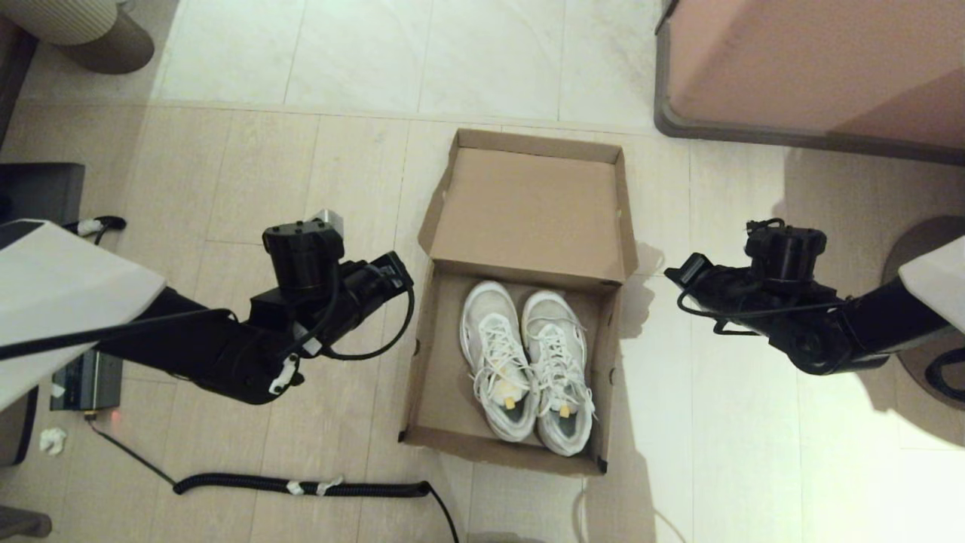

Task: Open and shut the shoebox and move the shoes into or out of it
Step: Close the shoe box

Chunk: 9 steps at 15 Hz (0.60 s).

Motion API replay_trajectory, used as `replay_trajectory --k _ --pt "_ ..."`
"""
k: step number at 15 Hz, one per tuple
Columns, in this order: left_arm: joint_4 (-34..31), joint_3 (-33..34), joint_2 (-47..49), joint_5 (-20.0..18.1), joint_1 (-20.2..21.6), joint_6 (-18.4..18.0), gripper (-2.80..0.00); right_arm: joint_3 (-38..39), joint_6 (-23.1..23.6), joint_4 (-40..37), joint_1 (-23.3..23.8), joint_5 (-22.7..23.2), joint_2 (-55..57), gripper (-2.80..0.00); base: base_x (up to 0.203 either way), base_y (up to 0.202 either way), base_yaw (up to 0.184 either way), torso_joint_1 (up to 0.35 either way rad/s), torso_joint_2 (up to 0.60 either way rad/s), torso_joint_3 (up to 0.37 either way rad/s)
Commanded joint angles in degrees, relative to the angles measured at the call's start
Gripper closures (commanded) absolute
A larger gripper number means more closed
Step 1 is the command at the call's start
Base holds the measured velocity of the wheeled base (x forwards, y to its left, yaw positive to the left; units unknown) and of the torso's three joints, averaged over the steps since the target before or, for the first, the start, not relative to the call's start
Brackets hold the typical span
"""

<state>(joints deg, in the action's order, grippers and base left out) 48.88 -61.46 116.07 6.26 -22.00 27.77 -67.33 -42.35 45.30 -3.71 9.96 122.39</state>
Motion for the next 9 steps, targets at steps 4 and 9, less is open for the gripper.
replay_trajectory --k 4,9 --pt "0.8 0.4 4.6 3.2 0.5 0.2 0.0 -22.7 -3.2 -7.8 1.9 9.5 14.8 0.0 0.0 0.0 0.0 0.0 0.0 0.0" --pt "1.0 0.5 8.3 4.8 0.3 -0.1 0.0 -39.7 -12.3 -11.7 2.1 17.4 24.4 0.0 0.0 0.0 0.0 0.0 0.0 0.0"
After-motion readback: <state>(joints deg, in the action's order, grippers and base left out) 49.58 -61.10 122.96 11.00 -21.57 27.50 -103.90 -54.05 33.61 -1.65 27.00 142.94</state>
